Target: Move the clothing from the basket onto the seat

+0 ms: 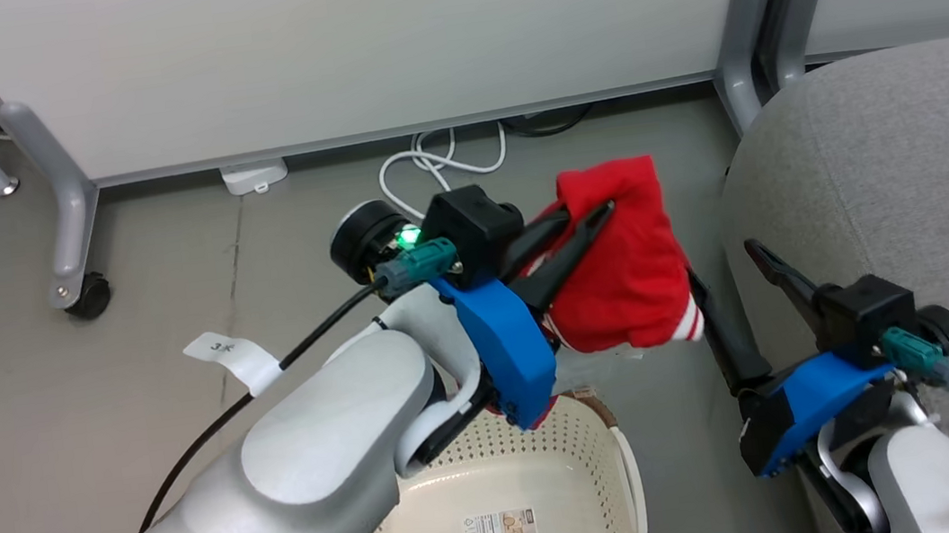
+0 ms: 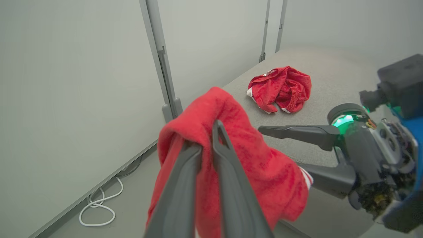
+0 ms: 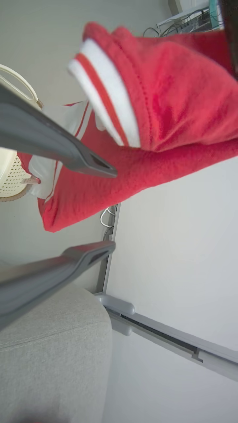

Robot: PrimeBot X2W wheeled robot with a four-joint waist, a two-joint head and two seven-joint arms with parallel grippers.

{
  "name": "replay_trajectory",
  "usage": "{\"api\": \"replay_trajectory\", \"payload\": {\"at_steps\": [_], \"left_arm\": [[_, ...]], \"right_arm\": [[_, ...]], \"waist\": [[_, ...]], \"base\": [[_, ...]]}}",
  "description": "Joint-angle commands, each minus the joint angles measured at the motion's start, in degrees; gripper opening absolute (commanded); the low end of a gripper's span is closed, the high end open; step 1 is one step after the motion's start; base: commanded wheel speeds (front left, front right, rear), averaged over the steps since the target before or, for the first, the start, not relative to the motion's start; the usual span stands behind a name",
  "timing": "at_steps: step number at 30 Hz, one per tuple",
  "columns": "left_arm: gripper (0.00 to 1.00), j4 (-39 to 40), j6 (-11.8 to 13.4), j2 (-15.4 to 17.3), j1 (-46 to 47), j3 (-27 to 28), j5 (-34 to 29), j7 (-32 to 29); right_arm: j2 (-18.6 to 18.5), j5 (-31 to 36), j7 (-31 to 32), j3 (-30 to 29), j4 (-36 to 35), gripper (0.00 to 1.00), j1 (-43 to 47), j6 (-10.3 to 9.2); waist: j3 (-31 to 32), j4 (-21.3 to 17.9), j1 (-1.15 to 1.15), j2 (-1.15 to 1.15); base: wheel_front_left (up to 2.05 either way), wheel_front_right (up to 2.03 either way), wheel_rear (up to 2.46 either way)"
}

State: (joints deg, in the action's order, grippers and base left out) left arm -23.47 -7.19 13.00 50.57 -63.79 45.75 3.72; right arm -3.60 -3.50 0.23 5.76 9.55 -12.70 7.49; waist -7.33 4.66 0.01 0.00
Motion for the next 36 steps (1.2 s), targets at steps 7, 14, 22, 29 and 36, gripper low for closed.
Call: {"api": "replay_trajectory", "payload": {"at_steps": [7, 14, 22, 29, 36], "left_arm": [[0.0, 5.1, -0.4, 2.8, 3.5, -5.9, 3.2, 2.6], [0.0, 6.7, -0.2, 3.2, 5.5, -8.3, 5.4, 5.0], [0.0, 7.4, -0.2, 3.9, 6.5, -9.4, 7.2, 6.1], [0.0, 7.1, -0.2, 4.0, 6.0, -9.6, 8.2, 6.1], [0.0, 6.5, -0.2, 4.0, 5.6, -9.7, 8.8, 6.0]], "right_arm": [[-4.8, -1.1, 3.3, 5.4, 1.5, 1.0, -4.6, 0.01], [-8.4, -4.2, 5.1, 9.3, 5.7, 1.0, -8.1, 0.01], [-9.4, -7.9, 5.0, 13.2, 10.3, 0.0, -9.5, 0.01], [-8.8, -8.8, 3.4, 14.1, 12.3, 0.0, -9.9, 0.01], [-8.5, -9.1, 2.5, 13.9, 13.0, 0.0, -10.5, 0.01]], "waist": [[-1.5, 1.2, -0.01, 0.0], [-1.8, 1.7, -0.01, 0.0], [-0.9, 1.6, -0.01, 0.0], [-0.2, 1.3, -0.01, 0.0], [0.1, 1.0, -0.01, 0.0]], "base": [[0.0, 0.0, 0.0], [0.0, 0.0, 0.0], [0.0, 0.0, 0.0], [0.0, 0.0, 0.0], [0.0, 0.0, 0.0]]}}
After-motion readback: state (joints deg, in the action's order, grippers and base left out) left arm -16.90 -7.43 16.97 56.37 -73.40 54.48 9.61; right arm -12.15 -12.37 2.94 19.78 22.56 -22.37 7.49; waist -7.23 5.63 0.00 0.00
